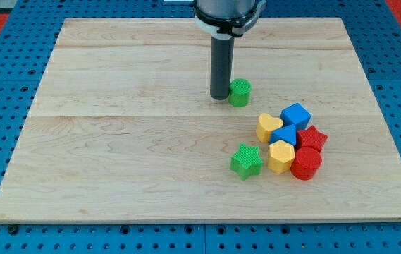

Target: Push the blue cube into the red star

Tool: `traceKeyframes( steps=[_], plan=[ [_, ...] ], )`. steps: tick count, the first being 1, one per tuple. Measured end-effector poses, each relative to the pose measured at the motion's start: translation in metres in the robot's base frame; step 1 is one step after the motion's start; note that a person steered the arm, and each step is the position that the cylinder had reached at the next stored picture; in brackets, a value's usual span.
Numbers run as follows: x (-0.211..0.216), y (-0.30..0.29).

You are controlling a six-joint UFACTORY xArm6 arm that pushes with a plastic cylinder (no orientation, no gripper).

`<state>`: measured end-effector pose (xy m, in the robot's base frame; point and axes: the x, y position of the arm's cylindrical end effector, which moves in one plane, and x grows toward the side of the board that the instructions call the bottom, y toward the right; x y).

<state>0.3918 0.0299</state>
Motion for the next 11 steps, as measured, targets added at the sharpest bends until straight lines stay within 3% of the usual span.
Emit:
traceKeyframes(
  steps=[1,2,3,5,7,8,11],
  plan=[
    [-0.014,0.027],
    [0.0,0.042],
    [-0.026,0.064],
    [0.046,0.075],
    [0.009,0.086],
    [0.043,0.114],
    [0.054,0.111]
  ],
)
